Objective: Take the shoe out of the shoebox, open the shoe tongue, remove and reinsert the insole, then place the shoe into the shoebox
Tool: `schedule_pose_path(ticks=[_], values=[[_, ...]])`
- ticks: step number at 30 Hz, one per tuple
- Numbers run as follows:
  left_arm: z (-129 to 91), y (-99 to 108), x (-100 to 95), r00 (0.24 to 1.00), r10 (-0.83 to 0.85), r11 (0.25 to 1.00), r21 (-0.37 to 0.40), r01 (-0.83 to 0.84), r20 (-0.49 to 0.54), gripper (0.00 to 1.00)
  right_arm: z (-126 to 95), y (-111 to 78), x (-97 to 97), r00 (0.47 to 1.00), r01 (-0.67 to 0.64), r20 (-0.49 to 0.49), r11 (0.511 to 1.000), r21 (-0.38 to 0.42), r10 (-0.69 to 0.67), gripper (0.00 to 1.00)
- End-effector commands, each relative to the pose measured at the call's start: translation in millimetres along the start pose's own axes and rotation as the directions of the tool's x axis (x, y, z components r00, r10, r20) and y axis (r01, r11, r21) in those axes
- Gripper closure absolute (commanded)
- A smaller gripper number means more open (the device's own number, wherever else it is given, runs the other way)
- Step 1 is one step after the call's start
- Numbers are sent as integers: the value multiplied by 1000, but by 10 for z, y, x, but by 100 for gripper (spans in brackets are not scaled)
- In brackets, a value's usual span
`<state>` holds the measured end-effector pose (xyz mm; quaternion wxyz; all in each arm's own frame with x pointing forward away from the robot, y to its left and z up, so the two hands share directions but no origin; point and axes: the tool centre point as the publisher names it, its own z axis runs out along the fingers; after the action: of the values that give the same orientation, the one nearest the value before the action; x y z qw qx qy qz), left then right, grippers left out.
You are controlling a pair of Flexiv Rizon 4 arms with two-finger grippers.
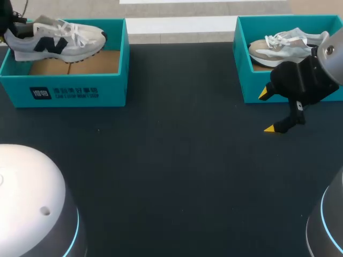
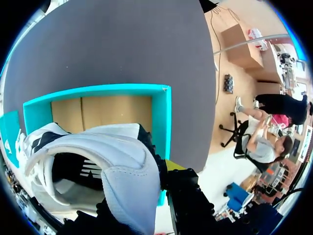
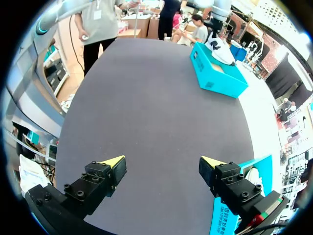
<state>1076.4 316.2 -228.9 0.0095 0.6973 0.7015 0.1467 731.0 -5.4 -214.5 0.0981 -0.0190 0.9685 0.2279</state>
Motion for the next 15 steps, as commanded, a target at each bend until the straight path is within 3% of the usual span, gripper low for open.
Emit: schedule_pose_path(ticks=[1, 10, 15], values=[[127, 125, -25, 1000, 1, 1000, 22, -1, -7, 100, 17, 9, -4, 1000, -1, 0, 1000, 4, 1, 0], [398, 42, -86, 999, 2, 998, 57, 0, -34, 100, 17, 9, -4, 1000, -1, 0, 1000, 4, 1, 0], [442, -21, -106, 1000, 8, 998, 67, -7, -26, 100, 17, 9, -4, 1000, -1, 0, 1000, 4, 1, 0]])
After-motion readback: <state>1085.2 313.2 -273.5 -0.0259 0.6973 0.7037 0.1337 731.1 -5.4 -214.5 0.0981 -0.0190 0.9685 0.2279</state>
